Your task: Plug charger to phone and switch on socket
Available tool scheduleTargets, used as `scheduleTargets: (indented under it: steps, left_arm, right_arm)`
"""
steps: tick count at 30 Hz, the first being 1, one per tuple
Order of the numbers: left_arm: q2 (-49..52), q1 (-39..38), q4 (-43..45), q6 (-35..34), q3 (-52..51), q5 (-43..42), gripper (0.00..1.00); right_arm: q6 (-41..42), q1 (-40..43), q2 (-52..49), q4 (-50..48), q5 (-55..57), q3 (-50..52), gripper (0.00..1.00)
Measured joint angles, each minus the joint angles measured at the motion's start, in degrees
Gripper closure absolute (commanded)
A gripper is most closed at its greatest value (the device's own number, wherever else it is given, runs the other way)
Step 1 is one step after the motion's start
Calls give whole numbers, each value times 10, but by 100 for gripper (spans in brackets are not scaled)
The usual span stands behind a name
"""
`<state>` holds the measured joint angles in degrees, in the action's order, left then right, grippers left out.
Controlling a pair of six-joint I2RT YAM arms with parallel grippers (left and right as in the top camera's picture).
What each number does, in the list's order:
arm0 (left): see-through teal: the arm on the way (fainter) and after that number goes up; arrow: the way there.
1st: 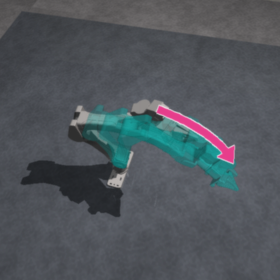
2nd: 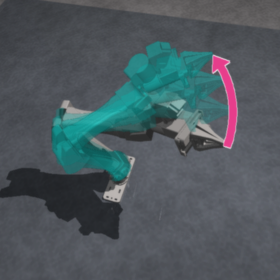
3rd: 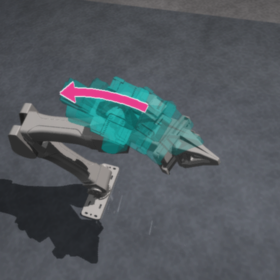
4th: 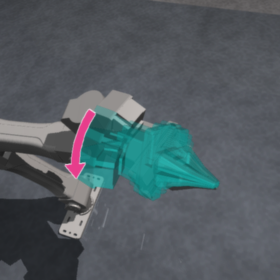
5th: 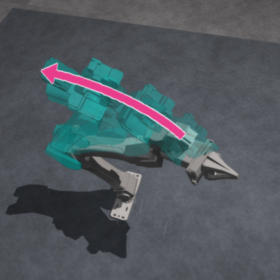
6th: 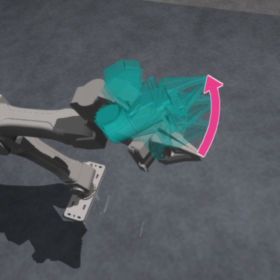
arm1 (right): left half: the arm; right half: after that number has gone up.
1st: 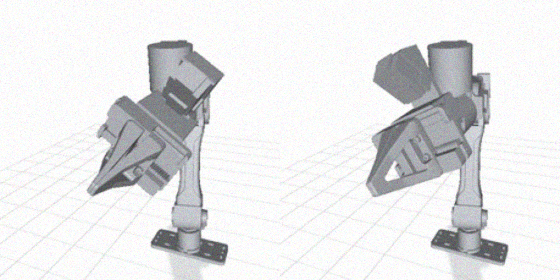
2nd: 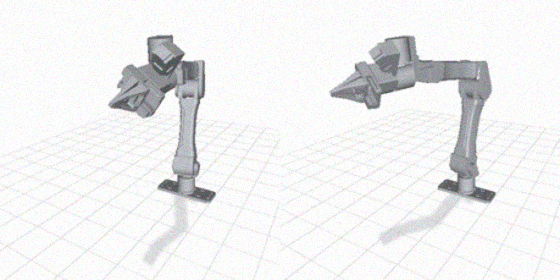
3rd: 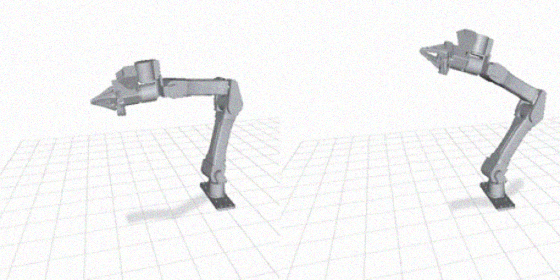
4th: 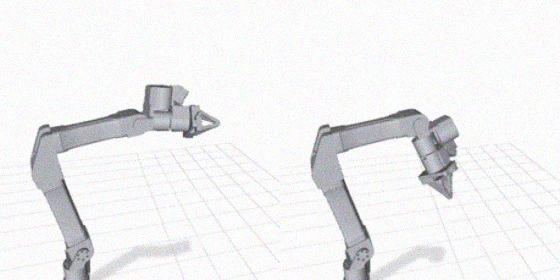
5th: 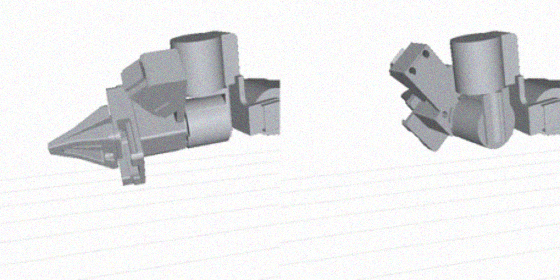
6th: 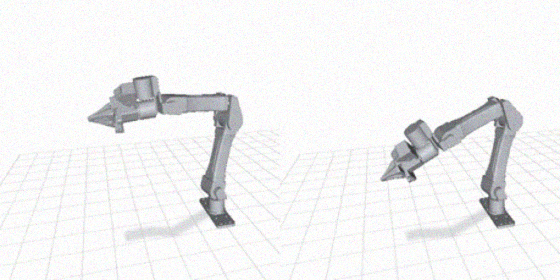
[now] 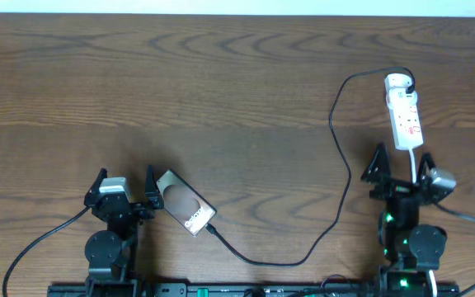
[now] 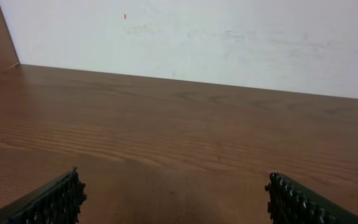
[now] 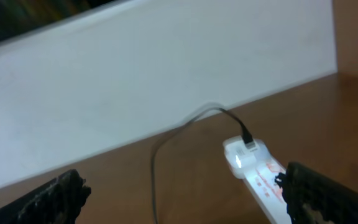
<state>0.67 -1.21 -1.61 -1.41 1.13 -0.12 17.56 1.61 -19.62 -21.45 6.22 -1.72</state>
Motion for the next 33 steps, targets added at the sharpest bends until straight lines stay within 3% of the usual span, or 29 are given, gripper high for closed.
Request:
scheduleTargets:
  steps: [10, 16, 33]
  left_arm:
    - [0, 0, -1, 0, 0, 0, 8]
    - [0, 0, -1, 0, 1, 0, 8]
    - [0, 0, -1, 0, 1, 0, 8]
  right_arm:
    - [-2, -18, 139, 246, 33, 14, 1]
    - [-19, -18, 188, 246, 33, 14, 1]
    - [-27, -18, 189, 246, 33, 14, 1]
